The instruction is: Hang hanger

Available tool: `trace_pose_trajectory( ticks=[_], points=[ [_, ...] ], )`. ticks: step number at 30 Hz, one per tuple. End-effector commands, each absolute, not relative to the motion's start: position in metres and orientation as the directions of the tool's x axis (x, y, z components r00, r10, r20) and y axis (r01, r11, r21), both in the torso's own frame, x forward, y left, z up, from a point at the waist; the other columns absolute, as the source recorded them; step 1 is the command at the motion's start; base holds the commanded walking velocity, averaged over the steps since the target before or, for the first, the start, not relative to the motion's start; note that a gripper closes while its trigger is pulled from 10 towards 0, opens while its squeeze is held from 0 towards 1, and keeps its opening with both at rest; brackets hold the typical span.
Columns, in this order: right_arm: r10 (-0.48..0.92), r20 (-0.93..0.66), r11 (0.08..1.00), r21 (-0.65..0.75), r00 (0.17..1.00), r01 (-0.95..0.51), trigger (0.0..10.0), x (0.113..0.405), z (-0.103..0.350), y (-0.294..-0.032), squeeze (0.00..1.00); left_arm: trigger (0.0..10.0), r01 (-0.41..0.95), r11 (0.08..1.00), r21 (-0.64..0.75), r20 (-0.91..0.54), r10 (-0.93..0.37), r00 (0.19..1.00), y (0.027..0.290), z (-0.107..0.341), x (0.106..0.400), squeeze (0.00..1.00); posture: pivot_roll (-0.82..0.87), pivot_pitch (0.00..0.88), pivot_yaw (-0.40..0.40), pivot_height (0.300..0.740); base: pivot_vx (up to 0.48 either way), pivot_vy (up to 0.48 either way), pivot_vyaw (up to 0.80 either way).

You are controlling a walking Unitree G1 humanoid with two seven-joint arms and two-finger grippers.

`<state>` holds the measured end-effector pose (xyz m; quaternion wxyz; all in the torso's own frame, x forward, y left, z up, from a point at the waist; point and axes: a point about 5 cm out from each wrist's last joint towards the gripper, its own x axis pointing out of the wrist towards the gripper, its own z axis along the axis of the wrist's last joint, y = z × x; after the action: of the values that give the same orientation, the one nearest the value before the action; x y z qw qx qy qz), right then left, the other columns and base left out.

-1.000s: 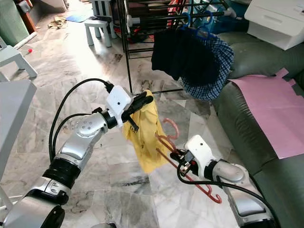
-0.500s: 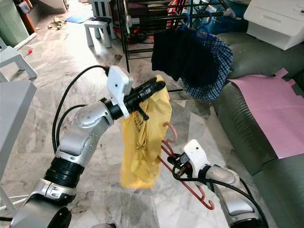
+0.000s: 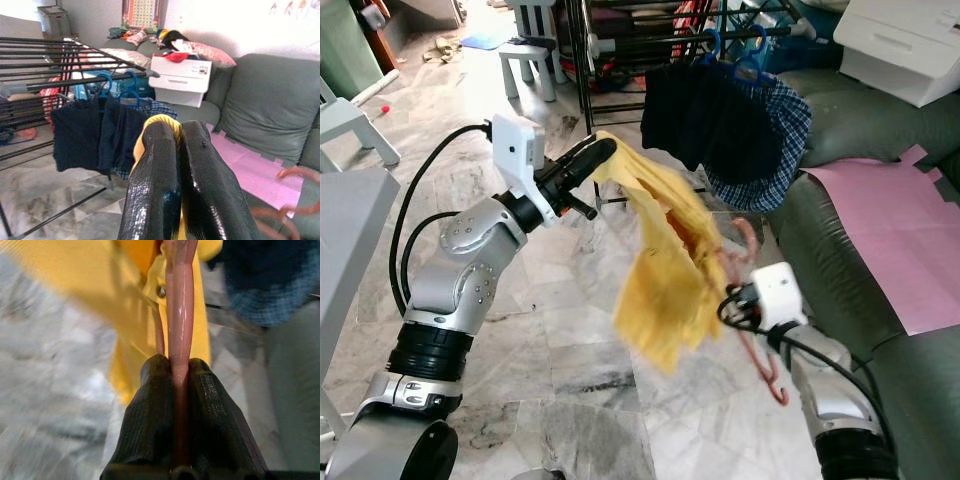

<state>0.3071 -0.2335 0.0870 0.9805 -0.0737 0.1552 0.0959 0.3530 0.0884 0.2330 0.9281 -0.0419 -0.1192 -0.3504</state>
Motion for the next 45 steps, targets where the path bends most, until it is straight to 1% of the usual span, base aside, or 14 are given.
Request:
trace_pose_trajectory(
  ticks=[1,3,6,8,11,13,14,22,28,31,33,36,39,45],
  points=[
    [0.035,-0.369,0.997,-0.051,0.929,-0.058,10.0,0.301,0.078,-0.257,0.00,10.0,0.575,0.816,0.055,0.330,-0.558,0.761,0.109,0.250,0.354,0.00,-0.05,0.059,0.009,0.740,0.000,0.000,0.00],
    [0.073,-0.370,0.997,-0.012,0.926,-0.083,10.0,0.303,0.081,-0.254,0.00,10.0,0.558,0.828,0.062,0.308,-0.547,0.778,0.109,0.245,0.355,0.00,-0.05,0.062,0.007,0.740,0.000,0.000,0.00],
    [0.238,-0.399,0.968,0.020,0.886,-0.251,10.0,0.304,0.082,-0.235,0.00,10.0,0.591,0.800,0.102,0.258,-0.595,0.761,0.098,0.231,0.350,0.00,-0.06,0.063,0.005,0.740,0.000,0.000,0.00],
    [0.340,-0.509,0.928,0.047,0.791,-0.369,10.0,0.292,0.063,-0.226,0.00,10.0,0.620,0.776,0.119,0.239,-0.628,0.740,0.086,0.225,0.346,0.00,-0.06,0.063,-0.007,0.740,0.000,0.000,0.00],
    [0.374,-0.609,0.903,0.069,0.699,-0.423,10.0,0.270,0.040,-0.224,0.00,10.0,0.621,0.775,0.118,0.239,-0.629,0.740,0.083,0.224,0.346,0.00,-0.06,0.063,-0.011,0.740,0.000,0.000,0.00],
    [0.385,-0.628,0.898,0.086,0.676,-0.431,10.0,0.264,0.035,-0.224,0.00,10.0,0.622,0.775,0.117,0.239,-0.629,0.740,0.083,0.224,0.346,0.00,-0.06,0.063,-0.011,0.740,0.000,0.000,0.00],
    [0.426,-0.660,0.875,0.127,0.619,-0.467,10.0,0.248,0.027,-0.223,0.00,10.0,0.614,0.781,0.114,0.234,-0.622,0.747,0.085,0.223,0.347,0.00,-0.06,0.063,-0.011,0.740,0.000,0.000,0.00],
    [0.310,-0.755,0.933,0.126,0.577,-0.337,10.0,0.220,0.012,-0.264,0.00,10.0,0.567,0.814,0.126,0.207,-0.580,0.788,0.093,0.221,0.355,0.00,-0.08,0.070,0.002,0.740,0.000,0.000,0.00],
    [0.240,-0.753,0.952,0.059,0.613,-0.299,10.0,0.225,0.018,-0.277,0.00,10.0,0.560,0.815,0.146,0.197,-0.579,0.791,0.092,0.219,0.355,0.00,-0.08,0.070,0.002,0.740,0.000,0.000,0.00],
    [0.039,-0.671,0.987,-0.092,0.741,-0.135,10.0,0.250,0.031,-0.295,0.00,10.0,0.581,0.801,0.141,0.205,-0.598,0.775,0.088,0.218,0.351,0.00,-0.08,0.071,0.003,0.740,0.000,0.000,0.00],
    [0.010,-0.650,0.990,-0.100,0.760,-0.099,10.0,0.255,0.035,-0.297,0.00,10.0,0.589,0.796,0.140,0.209,-0.606,0.768,0.086,0.218,0.350,0.00,-0.07,0.068,0.003,0.740,0.000,0.000,0.00],
    [-0.061,-0.564,0.998,-0.040,0.823,0.047,10.0,0.274,0.050,-0.300,0.00,10.0,0.637,0.760,0.133,0.249,-0.647,0.720,0.071,0.223,0.341,0.00,-0.06,0.066,0.001,0.740,0.000,0.000,0.00],
    [-0.046,-0.535,0.996,0.043,0.843,0.082,10.0,0.284,0.056,-0.293,0.00,10.0,0.667,0.735,0.122,0.276,-0.671,0.688,0.058,0.225,0.334,0.00,-0.06,0.066,0.001,0.740,0.000,0.000,0.00],
    [0.018,-0.497,0.969,0.221,0.868,0.107,10.0,0.306,0.057,-0.267,0.00,10.0,0.822,0.541,0.177,0.322,-0.821,0.471,0.004,0.225,0.293,0.00,-0.05,0.062,-0.004,0.740,0.000,0.000,0.00]
  ],
)
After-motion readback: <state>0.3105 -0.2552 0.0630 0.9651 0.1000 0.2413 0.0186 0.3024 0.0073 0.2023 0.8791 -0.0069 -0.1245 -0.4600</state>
